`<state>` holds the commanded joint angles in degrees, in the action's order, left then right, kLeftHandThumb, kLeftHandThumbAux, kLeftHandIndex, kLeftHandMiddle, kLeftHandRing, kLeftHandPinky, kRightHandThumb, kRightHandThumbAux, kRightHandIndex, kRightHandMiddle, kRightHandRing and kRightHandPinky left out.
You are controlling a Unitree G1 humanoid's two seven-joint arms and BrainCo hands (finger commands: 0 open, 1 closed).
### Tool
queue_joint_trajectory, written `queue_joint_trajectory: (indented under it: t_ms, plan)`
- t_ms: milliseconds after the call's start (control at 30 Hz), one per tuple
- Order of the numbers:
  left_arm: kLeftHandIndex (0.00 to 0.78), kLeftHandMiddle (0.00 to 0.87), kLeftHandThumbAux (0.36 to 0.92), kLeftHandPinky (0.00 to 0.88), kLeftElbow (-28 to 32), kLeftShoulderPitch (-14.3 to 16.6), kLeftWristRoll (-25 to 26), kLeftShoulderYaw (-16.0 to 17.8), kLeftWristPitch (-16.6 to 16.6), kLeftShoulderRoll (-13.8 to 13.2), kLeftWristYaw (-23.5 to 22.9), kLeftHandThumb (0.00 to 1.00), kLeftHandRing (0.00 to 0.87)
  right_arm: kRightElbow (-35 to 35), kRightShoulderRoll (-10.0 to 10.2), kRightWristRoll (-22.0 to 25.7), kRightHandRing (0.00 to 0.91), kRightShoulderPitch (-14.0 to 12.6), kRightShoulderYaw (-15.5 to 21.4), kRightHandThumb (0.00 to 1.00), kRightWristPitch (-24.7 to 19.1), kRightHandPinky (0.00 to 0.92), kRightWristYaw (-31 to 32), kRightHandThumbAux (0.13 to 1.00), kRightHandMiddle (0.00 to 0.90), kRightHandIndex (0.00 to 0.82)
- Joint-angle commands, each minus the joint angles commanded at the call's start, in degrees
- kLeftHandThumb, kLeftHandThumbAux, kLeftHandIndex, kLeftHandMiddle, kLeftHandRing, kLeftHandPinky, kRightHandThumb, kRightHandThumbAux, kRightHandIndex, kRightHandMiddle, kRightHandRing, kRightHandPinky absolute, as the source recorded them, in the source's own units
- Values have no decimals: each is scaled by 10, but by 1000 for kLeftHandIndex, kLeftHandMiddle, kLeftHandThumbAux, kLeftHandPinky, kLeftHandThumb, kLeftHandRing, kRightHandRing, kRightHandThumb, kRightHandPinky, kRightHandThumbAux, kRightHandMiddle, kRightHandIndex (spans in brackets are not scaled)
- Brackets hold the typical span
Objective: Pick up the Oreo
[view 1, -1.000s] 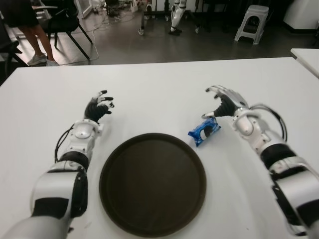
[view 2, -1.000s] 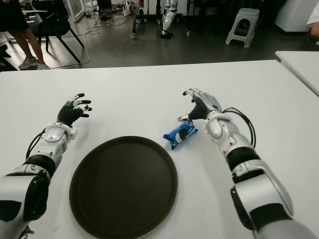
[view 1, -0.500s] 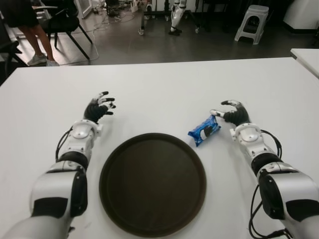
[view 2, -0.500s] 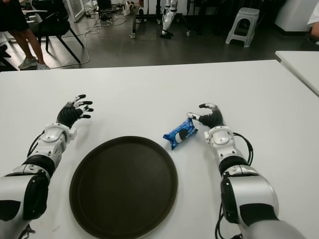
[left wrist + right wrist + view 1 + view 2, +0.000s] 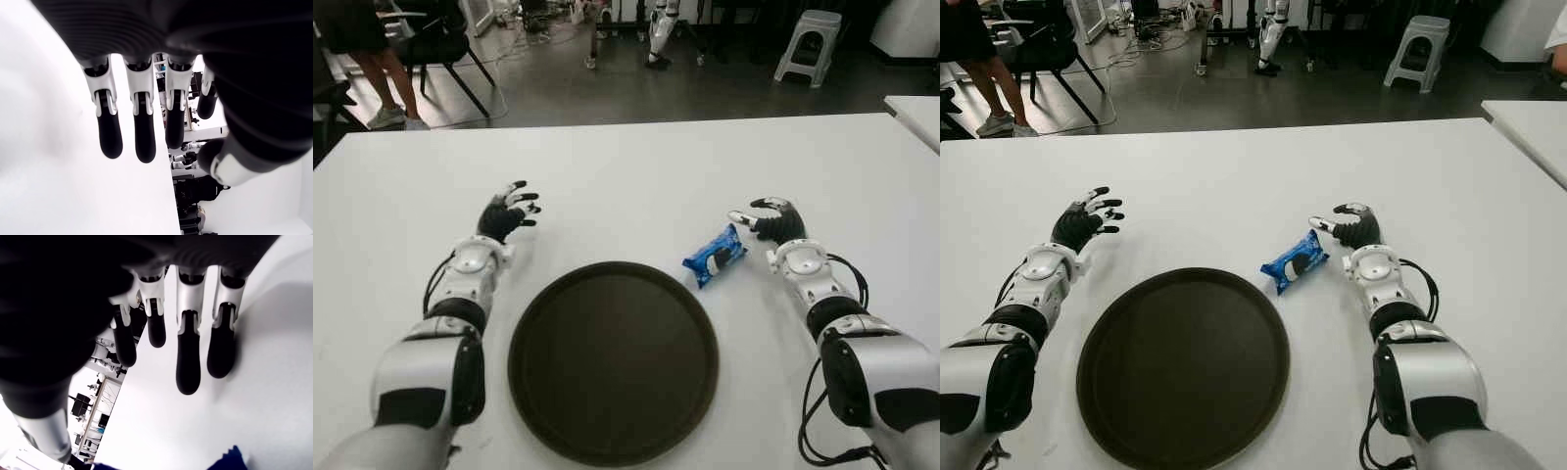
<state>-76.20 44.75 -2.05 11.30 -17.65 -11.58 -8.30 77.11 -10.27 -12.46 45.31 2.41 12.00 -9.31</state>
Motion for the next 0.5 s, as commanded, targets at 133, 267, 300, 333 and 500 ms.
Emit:
queue_joint_trajectory:
  t_ms: [133, 267, 300, 333, 500]
  plan:
    - [128, 255, 687, 353, 0, 1, 1, 1, 2, 0, -3, 0, 292, 0, 0, -5, 507, -1, -7, 50, 2, 507, -2, 723, 474, 354]
    - [124, 255, 675, 342, 0, 1, 0, 1, 3, -1, -4, 0, 288, 0, 0, -13, 511, -3, -13, 64, 5, 513, -7, 744, 486, 376]
    - [124, 256, 675, 338, 0, 1, -1, 0, 3, -2, -4, 0, 287, 0, 0, -17, 512, -3, -17, 67, 5, 514, -9, 746, 487, 379]
    - [127, 257, 676, 341, 0, 1, -2, -1, 3, -2, -3, 0, 288, 1, 0, -19, 512, -3, -19, 70, 4, 513, -10, 746, 488, 375]
    - [136, 260, 687, 350, 0, 1, -3, -1, 3, -3, -3, 0, 295, 1, 0, -24, 510, -3, -25, 79, 4, 510, -14, 749, 487, 367]
